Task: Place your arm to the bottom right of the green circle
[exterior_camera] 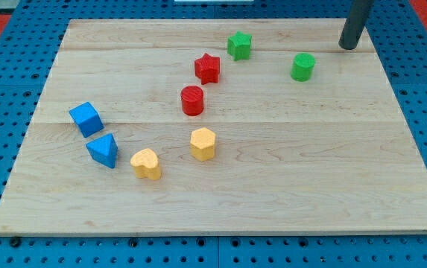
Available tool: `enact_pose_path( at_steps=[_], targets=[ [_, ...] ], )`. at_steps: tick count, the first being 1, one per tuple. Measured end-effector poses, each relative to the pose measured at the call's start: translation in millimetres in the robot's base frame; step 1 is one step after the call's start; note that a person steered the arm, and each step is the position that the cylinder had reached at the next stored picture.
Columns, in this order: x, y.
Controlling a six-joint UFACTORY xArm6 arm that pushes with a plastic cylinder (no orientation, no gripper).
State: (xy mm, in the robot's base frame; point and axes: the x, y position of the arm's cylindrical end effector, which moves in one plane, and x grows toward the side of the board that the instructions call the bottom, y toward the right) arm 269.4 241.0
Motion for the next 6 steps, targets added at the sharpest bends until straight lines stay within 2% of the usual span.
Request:
enact_pose_path(
  at_steps=[2,3,4,5,6],
  targets=[
    [0,1],
    [11,21],
    [75,34],
    [108,21],
    [94,-6]
  ],
)
